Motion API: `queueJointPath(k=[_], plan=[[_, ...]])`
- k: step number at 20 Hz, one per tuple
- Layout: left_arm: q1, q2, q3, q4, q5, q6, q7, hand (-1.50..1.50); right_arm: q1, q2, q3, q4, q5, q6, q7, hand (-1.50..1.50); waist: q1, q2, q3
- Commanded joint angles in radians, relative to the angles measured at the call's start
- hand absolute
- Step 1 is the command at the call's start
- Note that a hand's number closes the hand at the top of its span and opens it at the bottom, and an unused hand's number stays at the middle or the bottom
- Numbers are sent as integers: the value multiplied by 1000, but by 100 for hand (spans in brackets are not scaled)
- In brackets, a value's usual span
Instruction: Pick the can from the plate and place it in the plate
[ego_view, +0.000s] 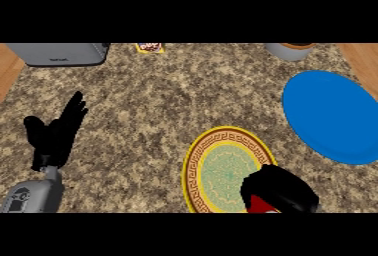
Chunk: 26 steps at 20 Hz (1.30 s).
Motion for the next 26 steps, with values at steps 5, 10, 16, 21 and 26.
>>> queueJointPath(k=[5, 10, 16, 21, 26], plan=[[22, -13, -2, 5, -2, -4, -24, 0, 189, -14, -258, -296, -160, -254, -74, 150, -23, -2, 0], [9, 12, 5, -60, 24, -32, 39, 0, 206, -11, -481, -348, -287, -314, -71, 150, 10, 4, 1], [20, -32, -40, -71, -30, 7, 49, 0, 112, -24, -642, -331, -495, -152, 117, 150, 28, 8, 0], [-12, -7, -8, -73, -1, -33, 65, 0, -24, -59, -727, -11, -502, -179, 15, 150, 36, 9, 0], [-54, -44, -17, 24, -34, -11, 12, 0, -243, -123, -755, 318, -462, -208, -47, 150, 43, 14, 0]])
